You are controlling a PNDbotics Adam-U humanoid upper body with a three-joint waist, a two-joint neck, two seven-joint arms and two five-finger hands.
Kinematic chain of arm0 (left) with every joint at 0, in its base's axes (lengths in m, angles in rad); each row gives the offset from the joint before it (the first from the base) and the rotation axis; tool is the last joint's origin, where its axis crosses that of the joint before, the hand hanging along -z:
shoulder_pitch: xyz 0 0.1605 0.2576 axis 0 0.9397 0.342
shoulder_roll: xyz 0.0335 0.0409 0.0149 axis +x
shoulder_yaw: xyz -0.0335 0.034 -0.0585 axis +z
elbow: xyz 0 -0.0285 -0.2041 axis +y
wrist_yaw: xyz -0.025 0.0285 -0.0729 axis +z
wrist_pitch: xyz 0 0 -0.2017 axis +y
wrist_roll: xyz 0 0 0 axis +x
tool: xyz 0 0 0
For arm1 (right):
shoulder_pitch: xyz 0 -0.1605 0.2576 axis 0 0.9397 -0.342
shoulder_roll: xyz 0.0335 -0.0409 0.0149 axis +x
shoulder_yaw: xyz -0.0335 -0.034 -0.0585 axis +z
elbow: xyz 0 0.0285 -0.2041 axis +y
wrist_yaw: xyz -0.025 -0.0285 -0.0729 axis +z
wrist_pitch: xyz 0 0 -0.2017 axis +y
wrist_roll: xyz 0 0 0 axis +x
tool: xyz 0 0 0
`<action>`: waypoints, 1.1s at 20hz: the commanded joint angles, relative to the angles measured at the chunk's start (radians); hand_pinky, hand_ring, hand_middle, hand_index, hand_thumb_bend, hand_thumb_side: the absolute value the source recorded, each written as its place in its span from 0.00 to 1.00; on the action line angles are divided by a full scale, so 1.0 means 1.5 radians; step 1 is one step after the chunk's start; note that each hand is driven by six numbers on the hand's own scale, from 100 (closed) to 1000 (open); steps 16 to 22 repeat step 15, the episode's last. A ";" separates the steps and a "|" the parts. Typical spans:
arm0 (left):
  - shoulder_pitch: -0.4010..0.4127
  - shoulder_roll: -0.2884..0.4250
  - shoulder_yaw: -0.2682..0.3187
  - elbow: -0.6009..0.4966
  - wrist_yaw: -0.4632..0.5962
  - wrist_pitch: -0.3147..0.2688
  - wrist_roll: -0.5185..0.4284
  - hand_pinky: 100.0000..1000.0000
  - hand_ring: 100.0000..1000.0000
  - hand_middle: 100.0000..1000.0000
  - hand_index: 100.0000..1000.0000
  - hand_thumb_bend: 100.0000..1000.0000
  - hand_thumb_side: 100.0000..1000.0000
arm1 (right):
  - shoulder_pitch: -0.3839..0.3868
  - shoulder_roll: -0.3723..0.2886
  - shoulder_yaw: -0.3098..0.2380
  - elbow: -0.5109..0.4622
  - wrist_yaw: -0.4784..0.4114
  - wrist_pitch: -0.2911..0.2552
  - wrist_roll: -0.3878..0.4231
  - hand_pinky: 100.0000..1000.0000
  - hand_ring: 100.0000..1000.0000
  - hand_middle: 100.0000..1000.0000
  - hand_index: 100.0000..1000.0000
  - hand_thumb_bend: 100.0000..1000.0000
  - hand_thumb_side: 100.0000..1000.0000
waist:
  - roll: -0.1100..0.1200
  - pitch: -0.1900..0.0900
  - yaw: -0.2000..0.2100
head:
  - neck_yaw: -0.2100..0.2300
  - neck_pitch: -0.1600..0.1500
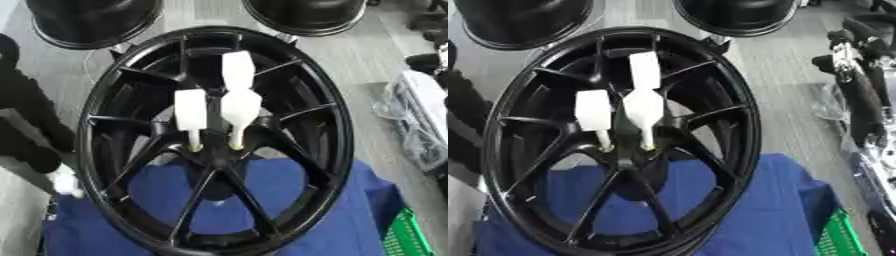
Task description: Pull the pin out of the wheel hub.
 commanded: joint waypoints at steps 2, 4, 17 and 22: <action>-0.003 0.011 0.013 -0.007 0.034 -0.014 0.009 0.86 0.80 0.76 0.94 0.61 1.00 | -0.002 -0.016 -0.005 -0.010 0.006 0.003 -0.003 0.72 0.61 0.76 0.88 0.00 0.59 | 0.000 -0.012 0.001 | -0.006 0.001; -0.008 0.010 0.006 -0.017 0.111 -0.043 0.017 0.82 0.76 0.73 0.90 0.39 1.00 | -0.002 -0.015 -0.003 -0.008 0.007 0.004 -0.001 0.72 0.61 0.76 0.88 0.00 0.59 | -0.001 -0.011 -0.001 | -0.012 0.001; -0.089 -0.133 -0.052 -0.086 0.426 -0.132 0.333 0.73 0.67 0.69 0.86 0.19 0.86 | -0.013 -0.007 0.000 -0.010 -0.003 0.002 -0.002 0.72 0.61 0.76 0.88 0.00 0.58 | -0.007 -0.011 -0.017 | 0.002 -0.001; -0.089 -0.133 -0.052 -0.086 0.426 -0.132 0.333 0.73 0.67 0.69 0.86 0.19 0.86 | -0.013 -0.007 0.000 -0.010 -0.003 0.002 -0.002 0.72 0.61 0.76 0.88 0.00 0.58 | -0.007 -0.011 -0.017 | 0.002 -0.001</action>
